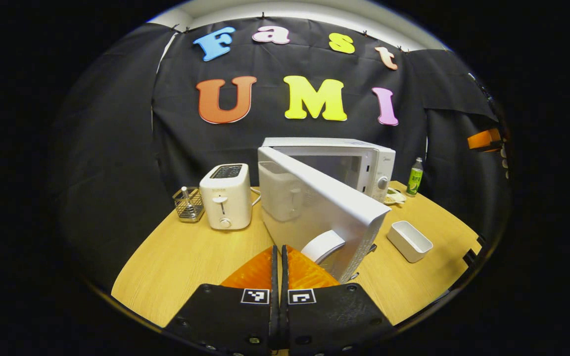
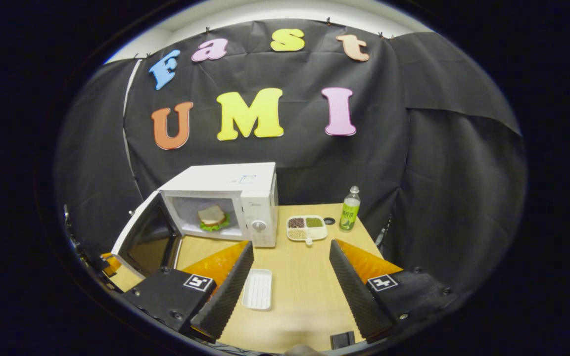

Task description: Open the microwave oven with the left hand, put the food in, and close the microwave oven.

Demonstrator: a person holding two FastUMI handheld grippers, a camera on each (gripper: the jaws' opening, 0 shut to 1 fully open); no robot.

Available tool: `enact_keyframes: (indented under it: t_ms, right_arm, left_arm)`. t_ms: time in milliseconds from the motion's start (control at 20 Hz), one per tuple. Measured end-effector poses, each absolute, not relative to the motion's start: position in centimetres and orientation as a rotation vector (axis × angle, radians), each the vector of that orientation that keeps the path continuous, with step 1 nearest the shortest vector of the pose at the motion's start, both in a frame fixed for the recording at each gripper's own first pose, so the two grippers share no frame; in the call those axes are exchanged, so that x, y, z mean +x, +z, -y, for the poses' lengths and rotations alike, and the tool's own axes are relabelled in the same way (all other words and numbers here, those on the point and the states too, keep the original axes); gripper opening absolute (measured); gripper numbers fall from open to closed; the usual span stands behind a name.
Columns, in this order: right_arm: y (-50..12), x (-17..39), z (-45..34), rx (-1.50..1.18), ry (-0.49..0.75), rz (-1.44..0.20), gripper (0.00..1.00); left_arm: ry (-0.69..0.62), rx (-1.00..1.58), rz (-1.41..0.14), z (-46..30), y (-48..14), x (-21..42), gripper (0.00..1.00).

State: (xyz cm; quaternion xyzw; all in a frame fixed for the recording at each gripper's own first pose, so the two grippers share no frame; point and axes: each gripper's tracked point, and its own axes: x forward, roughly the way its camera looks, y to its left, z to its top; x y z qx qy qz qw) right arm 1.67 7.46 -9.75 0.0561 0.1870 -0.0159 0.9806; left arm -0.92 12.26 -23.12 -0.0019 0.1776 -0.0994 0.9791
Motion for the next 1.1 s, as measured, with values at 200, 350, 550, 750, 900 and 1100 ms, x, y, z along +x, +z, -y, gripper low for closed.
enact_keyframes:
  t_ms: [200, 350, 550, 750, 900, 1100]
  right_arm:
    - [-9.9, 1.5, -7.1, 0.118, -0.041, -0.373, 0.99]
    - [-10.4, 1.7, -6.5, 0.141, -0.055, -0.373, 0.99]
    - [-11.0, 1.3, -5.2, 0.153, -0.068, -0.385, 0.99]
    - [-11.8, 0.7, -2.2, 0.164, -0.092, -0.389, 0.99]
    - [-12.2, 0.8, -0.8, 0.181, -0.095, -0.396, 0.99]
    - [-13.1, 1.2, 1.1, 0.195, -0.077, -0.406, 0.92]
  left_arm:
    - [-0.274, 0.010, -0.356, -8.8, -22.7, -0.2, 0.00]
    - [-0.338, 0.031, -0.353, -5.9, -22.2, 0.1, 0.00]
    - [-0.393, 0.063, -0.352, -2.7, -22.1, 0.8, 0.00]
    - [-0.421, 0.076, -0.362, -0.1, -22.2, 1.9, 0.00]
    - [-0.428, 0.098, -0.362, 1.7, -22.0, 3.0, 0.00]
    - [-0.418, 0.134, -0.376, 3.8, -22.3, 5.2, 0.00]
